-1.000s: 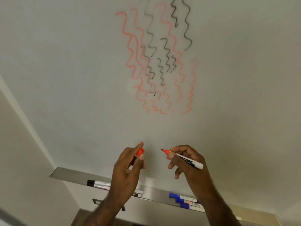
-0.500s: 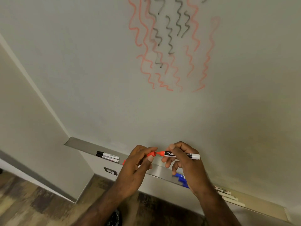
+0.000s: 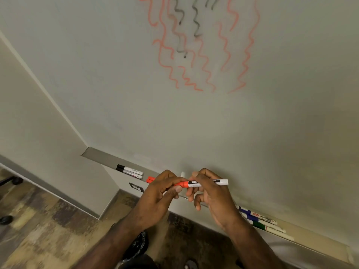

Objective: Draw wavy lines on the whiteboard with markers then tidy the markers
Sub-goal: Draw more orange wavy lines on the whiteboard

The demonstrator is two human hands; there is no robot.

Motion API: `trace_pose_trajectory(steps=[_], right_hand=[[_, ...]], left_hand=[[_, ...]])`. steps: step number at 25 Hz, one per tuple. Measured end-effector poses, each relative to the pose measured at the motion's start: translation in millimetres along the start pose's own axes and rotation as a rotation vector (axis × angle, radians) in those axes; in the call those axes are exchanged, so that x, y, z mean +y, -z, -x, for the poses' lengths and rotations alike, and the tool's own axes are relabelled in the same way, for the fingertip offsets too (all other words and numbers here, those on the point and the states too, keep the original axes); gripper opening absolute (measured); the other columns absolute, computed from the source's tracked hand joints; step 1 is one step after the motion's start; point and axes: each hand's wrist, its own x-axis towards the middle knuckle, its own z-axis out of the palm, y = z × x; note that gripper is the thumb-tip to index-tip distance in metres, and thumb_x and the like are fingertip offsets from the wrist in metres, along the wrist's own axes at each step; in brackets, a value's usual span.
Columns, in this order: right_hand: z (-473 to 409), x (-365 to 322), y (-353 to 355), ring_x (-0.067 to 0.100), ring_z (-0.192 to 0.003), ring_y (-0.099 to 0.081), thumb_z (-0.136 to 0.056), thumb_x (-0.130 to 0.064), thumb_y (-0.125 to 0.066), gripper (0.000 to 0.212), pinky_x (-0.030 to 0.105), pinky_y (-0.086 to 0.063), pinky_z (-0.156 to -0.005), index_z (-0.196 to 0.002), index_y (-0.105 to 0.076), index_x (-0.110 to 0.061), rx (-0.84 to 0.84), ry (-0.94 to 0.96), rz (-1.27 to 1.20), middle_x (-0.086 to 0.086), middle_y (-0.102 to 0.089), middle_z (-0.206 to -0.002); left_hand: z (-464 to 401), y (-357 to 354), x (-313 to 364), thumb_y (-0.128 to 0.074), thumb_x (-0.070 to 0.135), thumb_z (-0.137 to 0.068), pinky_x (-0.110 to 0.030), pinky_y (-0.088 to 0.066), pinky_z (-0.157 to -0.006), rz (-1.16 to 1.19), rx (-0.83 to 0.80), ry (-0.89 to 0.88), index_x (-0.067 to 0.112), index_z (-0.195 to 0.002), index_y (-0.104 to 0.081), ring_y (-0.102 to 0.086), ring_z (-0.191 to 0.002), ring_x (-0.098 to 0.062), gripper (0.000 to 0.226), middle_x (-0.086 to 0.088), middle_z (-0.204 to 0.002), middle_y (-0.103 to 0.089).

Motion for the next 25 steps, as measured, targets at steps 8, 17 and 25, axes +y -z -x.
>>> trace_pose_trajectory(steps=[8, 17, 25], right_hand=[[-27.9, 30.7, -8.5, 0.031, -0.074, -0.067, -0.098, -0.040, -0.070, 0.031, 0.034, -0.047, -0.055, -0.103, -0.067, -0.009, -0.063, -0.124, -0.046, 0.022, -0.071, -0.088], [-85.8, 96.5, 0.4, 0.016, -0.083, -0.074, -0.095, -0.018, -0.077, 0.014, 0.032, -0.058, -0.062, -0.106, -0.076, -0.026, 0.195, -0.158, 0.420, -0.003, -0.079, -0.093], [-122.0, 179.1, -26.6, 0.015, -0.096, -0.066, -0.098, -0.029, -0.069, 0.011, 0.037, -0.057, -0.089, -0.108, -0.071, -0.025, 0.400, -0.082, 0.898, -0.006, -0.070, -0.103]], left_hand=[[-7.3, 26.6, -38.5, -0.056, 0.017, -0.106, -0.028, -0.057, -0.082, -0.080, -0.074, 0.029, 0.024, -0.130, -0.071, -0.065, -0.097, -0.021, 0.028, 0.006, -0.104, -0.062], [-46.5, 85.0, -153.1, -0.066, 0.018, -0.102, -0.011, -0.051, -0.079, -0.296, -0.160, 0.065, 0.023, -0.123, -0.075, -0.065, -0.097, -0.006, 0.024, 0.012, -0.109, -0.065], [-83.0, 81.2, -248.4, -0.068, 0.013, -0.089, -0.033, -0.058, -0.088, -0.711, -0.377, -0.065, 0.025, -0.115, -0.077, -0.068, -0.102, -0.020, 0.030, 0.002, -0.116, -0.073]])
